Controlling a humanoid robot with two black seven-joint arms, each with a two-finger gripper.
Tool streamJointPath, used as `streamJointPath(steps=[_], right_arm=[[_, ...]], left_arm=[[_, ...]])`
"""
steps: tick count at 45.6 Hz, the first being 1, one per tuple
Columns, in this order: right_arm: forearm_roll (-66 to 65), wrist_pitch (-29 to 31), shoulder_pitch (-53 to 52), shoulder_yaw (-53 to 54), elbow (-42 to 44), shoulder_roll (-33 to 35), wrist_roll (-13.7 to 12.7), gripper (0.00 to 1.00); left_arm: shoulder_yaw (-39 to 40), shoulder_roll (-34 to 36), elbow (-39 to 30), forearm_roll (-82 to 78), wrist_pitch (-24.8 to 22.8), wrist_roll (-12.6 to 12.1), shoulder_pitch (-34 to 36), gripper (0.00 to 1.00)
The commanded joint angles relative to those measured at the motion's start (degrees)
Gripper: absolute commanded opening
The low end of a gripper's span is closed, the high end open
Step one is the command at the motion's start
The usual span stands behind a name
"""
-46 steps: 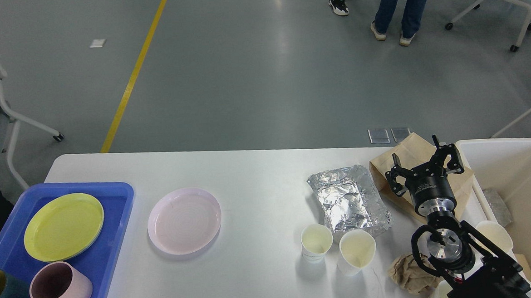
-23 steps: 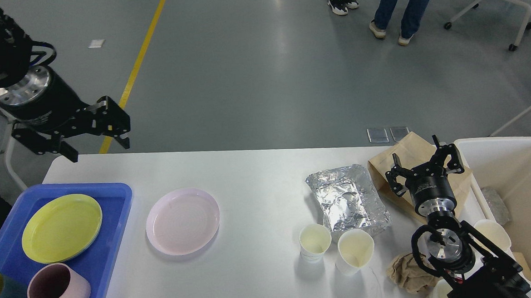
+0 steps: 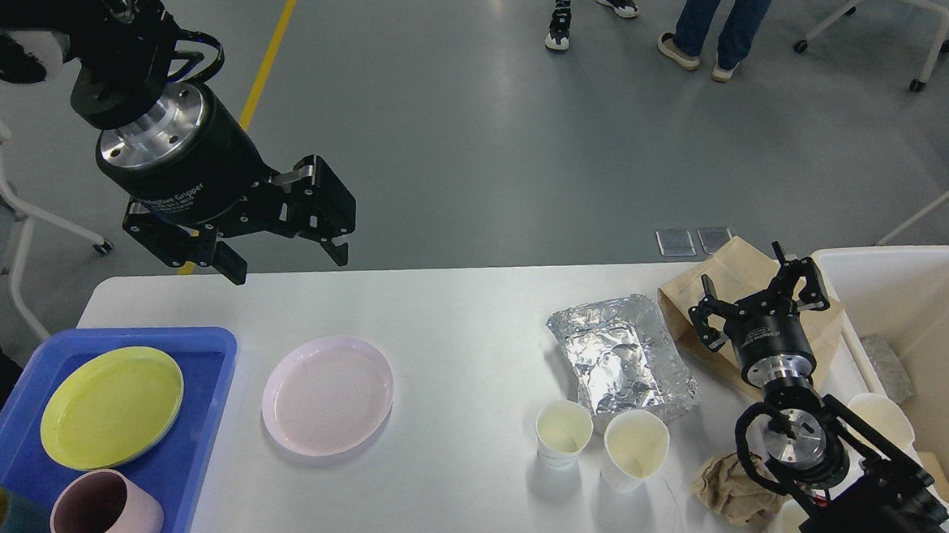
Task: Tidy desktop
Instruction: 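Bring the left gripper back up above the table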
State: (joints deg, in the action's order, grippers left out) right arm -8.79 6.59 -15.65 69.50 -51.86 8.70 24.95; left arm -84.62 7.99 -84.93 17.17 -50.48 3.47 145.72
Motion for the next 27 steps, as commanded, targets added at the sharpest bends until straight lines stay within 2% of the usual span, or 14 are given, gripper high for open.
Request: streamJointPath(steps=[1,4,5,10,15,22,27], right_arm=[[0.0,0.0,0.0,-0.1,0.0,0.0,0.0,1.0],[0.0,0.0,0.0,-0.1,0.0,0.0,0.0,1.0],[0.0,0.0,0.0,-0.1,0.0,0.0,0.0,1.0],[0.0,0.0,0.0,0.0,0.0,0.0,0.0,1.0],[0.0,0.0,0.0,-0.1,0.0,0.0,-0.1,1.0],[0.0,0.0,0.0,0.0,0.0,0.0,0.0,1.0],[0.0,0.0,0.0,0.0,0.0,0.0,0.0,1.0]], left_arm=[[-2.7,0.5,-0.1,-0.8,0.7,0.0,-3.0,0.96],[-4.1,0.5,-0.4,-1.0,0.9,-0.2,-3.3,0.96],[-5.0,0.5,-0.4,-1.0,1.3,0.5,-3.4,0.96],[-4.8,0.7,-0.5,-0.9,4.9,0.7,-4.2,0.96],[-4.6,0.7,-1.5,-0.9,5.0,0.7,-3.4,0.96],[-4.9,-0.3,-6.9,-0.8,5.3,0.3,6.1,0.95],[-5.3,-0.3,-8.7,-0.8,5.2,0.0,9.7,0.95]])
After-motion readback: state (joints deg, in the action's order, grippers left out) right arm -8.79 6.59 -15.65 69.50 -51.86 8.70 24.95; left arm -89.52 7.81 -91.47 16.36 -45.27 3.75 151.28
